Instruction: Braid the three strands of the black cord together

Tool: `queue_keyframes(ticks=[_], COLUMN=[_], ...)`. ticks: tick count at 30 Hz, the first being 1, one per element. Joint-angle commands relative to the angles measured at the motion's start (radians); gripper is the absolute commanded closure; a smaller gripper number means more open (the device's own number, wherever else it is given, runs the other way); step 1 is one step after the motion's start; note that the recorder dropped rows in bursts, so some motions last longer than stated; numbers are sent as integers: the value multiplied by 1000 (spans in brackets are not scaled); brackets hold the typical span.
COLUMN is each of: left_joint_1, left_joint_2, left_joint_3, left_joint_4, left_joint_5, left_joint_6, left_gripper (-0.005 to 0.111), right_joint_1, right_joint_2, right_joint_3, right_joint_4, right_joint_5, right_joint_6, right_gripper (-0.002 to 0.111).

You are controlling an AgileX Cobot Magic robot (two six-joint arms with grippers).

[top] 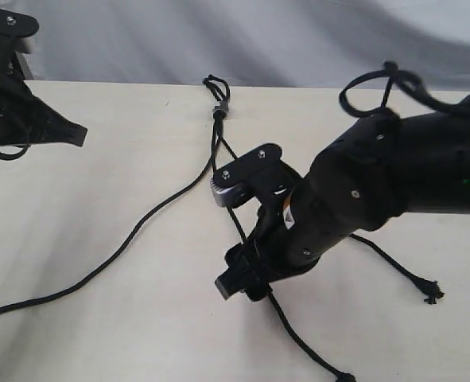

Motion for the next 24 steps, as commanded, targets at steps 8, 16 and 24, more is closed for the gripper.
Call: queue_keyframes(ticks=[8,16,24], left_joint_1=[10,10,10], left_joint_2=[-24,-24,-24], left_joint_3=[9,9,9], left_joint_4=[4,4,4], left_joint_5=[-45,-45,-45], left_joint_6=[-5,-3,-3], left_gripper=[107,107,107], right_joint_1=[1,1,-7], right_joint_2=[149,220,125], right_joint_3=[-5,-5,-53], right_joint_4=[6,6,-98], right_joint_5=[26,26,69], right_joint_6=[44,37,24], right_gripper=[38,86,109])
